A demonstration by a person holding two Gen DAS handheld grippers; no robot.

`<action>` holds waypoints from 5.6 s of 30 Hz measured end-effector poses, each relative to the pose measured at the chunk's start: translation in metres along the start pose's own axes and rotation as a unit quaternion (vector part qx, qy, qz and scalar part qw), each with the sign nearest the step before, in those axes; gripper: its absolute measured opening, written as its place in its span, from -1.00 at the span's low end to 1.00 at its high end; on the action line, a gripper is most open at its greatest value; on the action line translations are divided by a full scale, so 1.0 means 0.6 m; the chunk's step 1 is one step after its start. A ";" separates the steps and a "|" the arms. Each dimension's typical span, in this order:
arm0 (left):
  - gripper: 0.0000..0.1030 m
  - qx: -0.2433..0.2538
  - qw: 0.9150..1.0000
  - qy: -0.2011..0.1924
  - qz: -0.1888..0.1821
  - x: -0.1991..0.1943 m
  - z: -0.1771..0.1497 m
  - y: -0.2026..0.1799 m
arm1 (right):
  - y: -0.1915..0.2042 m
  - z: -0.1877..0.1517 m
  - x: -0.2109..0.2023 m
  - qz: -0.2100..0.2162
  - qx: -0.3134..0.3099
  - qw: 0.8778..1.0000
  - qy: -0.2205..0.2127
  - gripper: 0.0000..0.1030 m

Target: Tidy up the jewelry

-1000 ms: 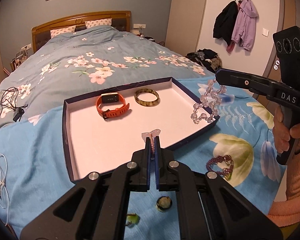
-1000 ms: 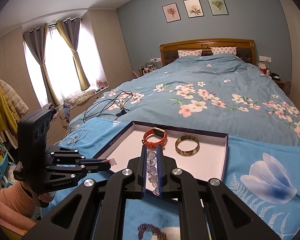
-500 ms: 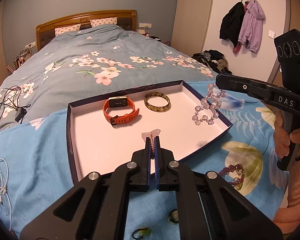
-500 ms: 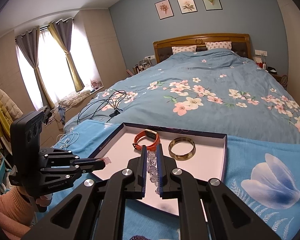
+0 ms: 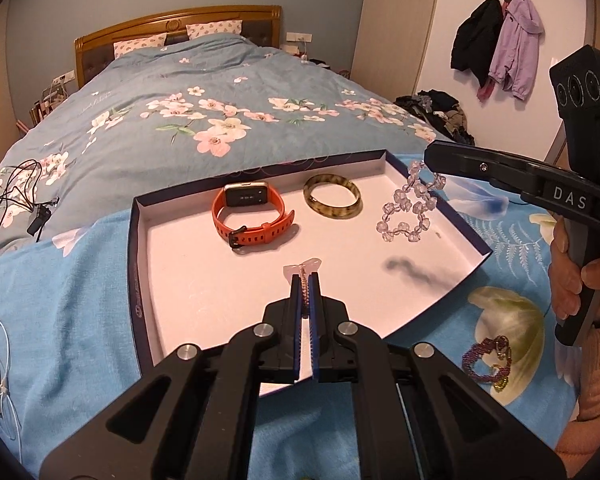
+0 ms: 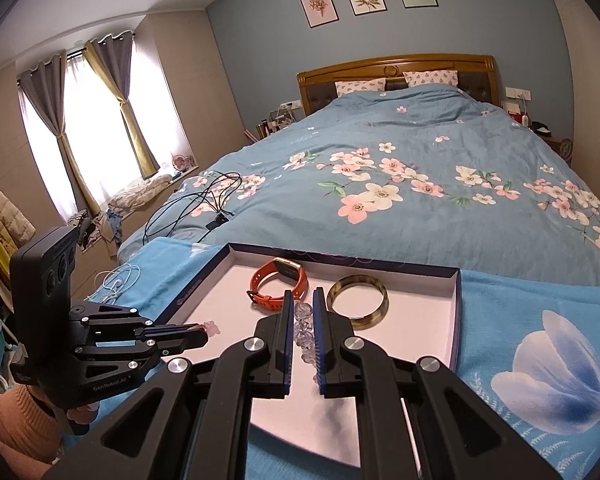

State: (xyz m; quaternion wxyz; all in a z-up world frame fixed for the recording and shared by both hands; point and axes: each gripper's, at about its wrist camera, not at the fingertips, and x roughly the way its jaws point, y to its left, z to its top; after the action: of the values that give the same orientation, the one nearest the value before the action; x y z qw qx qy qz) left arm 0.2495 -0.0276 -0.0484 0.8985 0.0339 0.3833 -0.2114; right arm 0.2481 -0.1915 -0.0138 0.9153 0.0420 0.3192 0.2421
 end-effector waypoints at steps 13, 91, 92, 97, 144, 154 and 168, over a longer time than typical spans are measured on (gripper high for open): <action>-0.93 0.002 1.000 0.023 0.011 0.042 0.022 0.009 | -0.014 0.004 0.052 -0.008 0.006 1.000 0.023 -0.85; 0.01 0.031 0.999 -0.026 0.005 -0.120 -0.163 -0.062 | -0.004 -0.219 -0.086 -0.049 -0.004 0.990 0.132 -0.87; 0.01 0.031 0.999 -0.026 0.005 -0.120 -0.162 -0.062 | -0.005 -0.220 -0.088 -0.049 -0.003 0.990 0.130 -0.88; 0.01 0.030 0.999 -0.023 0.004 -0.121 -0.167 -0.060 | -0.010 -0.217 -0.100 -0.047 0.005 0.992 0.115 -0.98; -0.63 -0.023 0.998 0.051 -0.005 -0.087 -0.183 0.001 | -0.029 -0.225 -0.098 -0.023 0.042 0.992 0.119 -0.72; -0.73 -0.028 0.998 0.049 -0.010 -0.088 -0.184 0.004 | -0.025 -0.215 -0.116 -0.004 0.048 0.995 0.091 -1.00; -0.72 -0.031 0.998 0.049 -0.015 -0.087 -0.184 0.004 | 0.006 -0.222 -0.088 -0.030 -0.003 0.991 0.127 -0.64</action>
State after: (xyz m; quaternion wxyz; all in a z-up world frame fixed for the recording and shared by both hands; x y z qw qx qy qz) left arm 0.1439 0.0178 -0.0895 0.8759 0.0109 0.4339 -0.2108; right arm 0.1302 -0.2237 -0.0891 0.8745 -0.0017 0.4328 0.2189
